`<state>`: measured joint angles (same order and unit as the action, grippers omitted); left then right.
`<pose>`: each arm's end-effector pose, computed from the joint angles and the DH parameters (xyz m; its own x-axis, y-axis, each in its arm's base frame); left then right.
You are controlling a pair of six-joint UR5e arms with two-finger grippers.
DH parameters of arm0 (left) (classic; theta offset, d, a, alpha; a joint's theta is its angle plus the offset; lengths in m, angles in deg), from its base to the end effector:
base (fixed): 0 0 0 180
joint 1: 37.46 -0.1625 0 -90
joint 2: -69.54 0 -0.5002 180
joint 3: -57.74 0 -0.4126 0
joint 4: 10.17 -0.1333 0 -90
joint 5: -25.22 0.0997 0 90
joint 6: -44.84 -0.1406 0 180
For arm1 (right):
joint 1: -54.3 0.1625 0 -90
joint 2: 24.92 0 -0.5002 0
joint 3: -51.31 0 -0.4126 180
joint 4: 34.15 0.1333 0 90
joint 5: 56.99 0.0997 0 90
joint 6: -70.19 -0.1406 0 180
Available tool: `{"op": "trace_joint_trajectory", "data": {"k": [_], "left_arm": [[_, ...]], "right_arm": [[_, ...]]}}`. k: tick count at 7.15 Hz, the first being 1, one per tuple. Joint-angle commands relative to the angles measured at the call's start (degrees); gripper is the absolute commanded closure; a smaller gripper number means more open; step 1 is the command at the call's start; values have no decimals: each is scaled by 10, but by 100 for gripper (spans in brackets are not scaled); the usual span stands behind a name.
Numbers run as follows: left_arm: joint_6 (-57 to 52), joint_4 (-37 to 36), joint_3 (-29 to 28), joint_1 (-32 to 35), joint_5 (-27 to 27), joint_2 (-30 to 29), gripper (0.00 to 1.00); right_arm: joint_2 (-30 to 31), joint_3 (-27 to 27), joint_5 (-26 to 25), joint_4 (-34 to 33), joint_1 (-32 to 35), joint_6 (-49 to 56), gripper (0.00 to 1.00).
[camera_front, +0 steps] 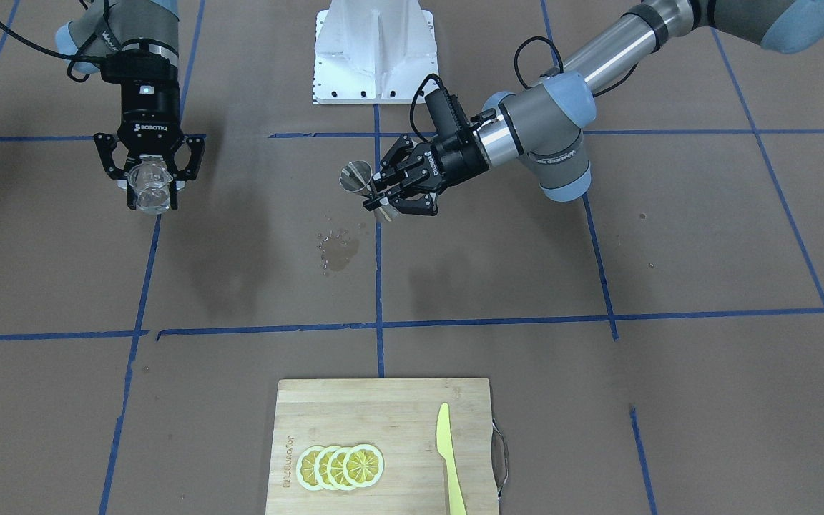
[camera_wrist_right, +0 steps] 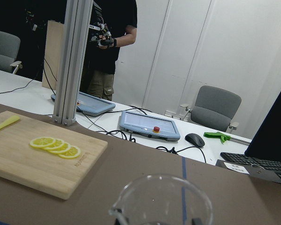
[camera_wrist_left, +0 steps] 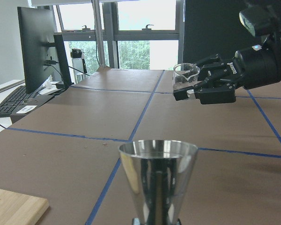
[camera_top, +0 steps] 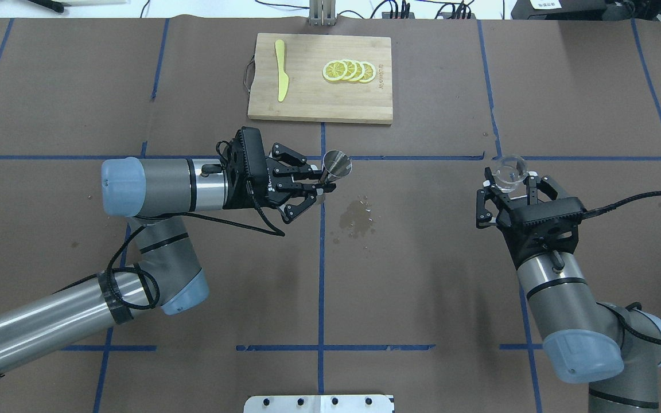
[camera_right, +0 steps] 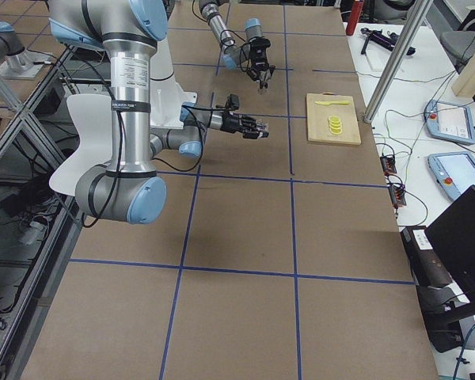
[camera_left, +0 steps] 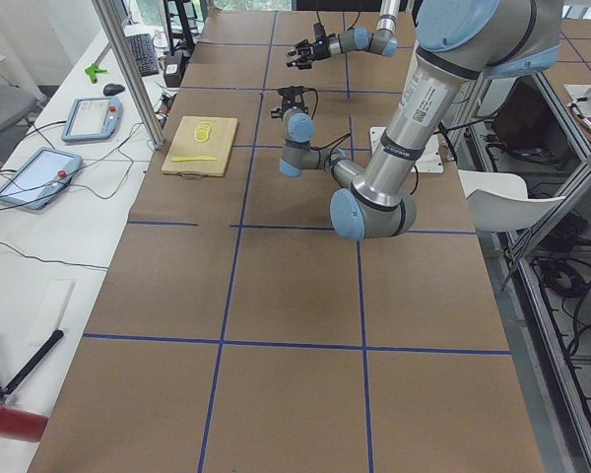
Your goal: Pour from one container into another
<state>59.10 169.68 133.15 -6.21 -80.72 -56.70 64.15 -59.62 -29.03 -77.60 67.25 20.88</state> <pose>0.6078 -0.4796 0.2714 0.1946 0.9720 -0.1316 0.3727 0.0509 0.9265 -0.4189 -0.3605 0.4406 0.8623 -0.1154 0.4932 -0.4528 0.2607 0.8527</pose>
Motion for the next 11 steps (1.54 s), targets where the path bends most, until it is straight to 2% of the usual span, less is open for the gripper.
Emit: {"op": "trace_joint_trajectory", "data": {"k": [1,2,4,6,8,10,11], "left_arm": [[0,-1,-10,-2,2,-3,100],[0,-1,-11,-2,2,-3,100],[0,-1,-11,-3,2,-3,100],[0,-1,-12,-3,3,-3,100],[0,-1,-12,-5,3,-3,100],[0,-1,-12,-5,3,-2,100],[0,-1,-12,-5,3,-2,100]], "right_arm": [[-65,-6,9,-77,1,61,100],[-100,-7,10,-115,3,69,100],[-194,-9,10,-262,9,71,100],[-230,-9,10,-301,8,71,100],[-273,-9,10,-384,7,71,100],[-283,-9,10,-422,2,73,100],[-307,-7,10,-469,1,78,100]]}}
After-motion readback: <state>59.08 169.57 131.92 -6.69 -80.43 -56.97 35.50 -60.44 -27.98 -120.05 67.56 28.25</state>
